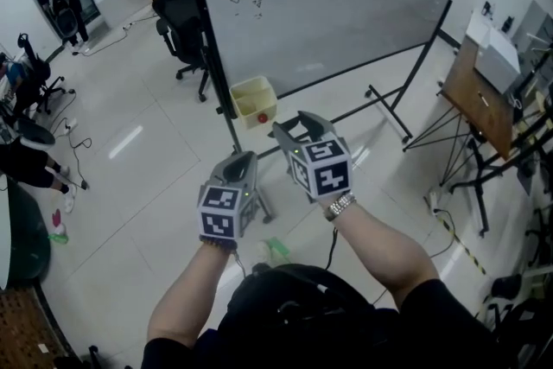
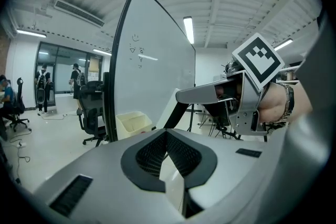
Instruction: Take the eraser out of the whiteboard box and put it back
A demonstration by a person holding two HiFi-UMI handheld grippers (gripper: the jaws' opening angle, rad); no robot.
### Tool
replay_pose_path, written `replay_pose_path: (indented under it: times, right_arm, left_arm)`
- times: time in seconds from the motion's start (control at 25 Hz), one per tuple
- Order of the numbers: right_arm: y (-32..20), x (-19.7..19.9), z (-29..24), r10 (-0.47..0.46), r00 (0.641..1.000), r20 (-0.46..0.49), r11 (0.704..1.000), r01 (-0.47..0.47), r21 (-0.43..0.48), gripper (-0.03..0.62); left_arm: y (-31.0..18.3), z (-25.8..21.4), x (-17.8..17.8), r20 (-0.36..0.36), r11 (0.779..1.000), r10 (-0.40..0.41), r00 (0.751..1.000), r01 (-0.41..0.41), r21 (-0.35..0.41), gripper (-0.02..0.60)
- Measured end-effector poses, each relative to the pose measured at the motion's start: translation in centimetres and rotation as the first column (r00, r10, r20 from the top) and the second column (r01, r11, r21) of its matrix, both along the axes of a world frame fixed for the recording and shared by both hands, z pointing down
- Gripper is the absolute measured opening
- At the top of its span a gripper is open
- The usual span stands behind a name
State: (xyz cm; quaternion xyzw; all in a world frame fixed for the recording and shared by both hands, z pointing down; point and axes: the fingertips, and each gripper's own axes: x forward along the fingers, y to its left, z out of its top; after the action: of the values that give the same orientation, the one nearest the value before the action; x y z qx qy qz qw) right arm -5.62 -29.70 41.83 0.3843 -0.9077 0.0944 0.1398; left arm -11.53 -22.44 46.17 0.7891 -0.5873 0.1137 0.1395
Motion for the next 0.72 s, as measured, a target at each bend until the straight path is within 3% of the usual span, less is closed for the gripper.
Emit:
replay_pose_path:
  times: [0.72]
  right_arm:
    - [8.2,5.0,-0.3,-0.087,0.996,0.024,0.996,0.087,-0.004,0.259]
  left_arm:
    - [7.5,-0.5,5.6,0.053,0.999,-0.048,0.997,0.048,0.003,0.0]
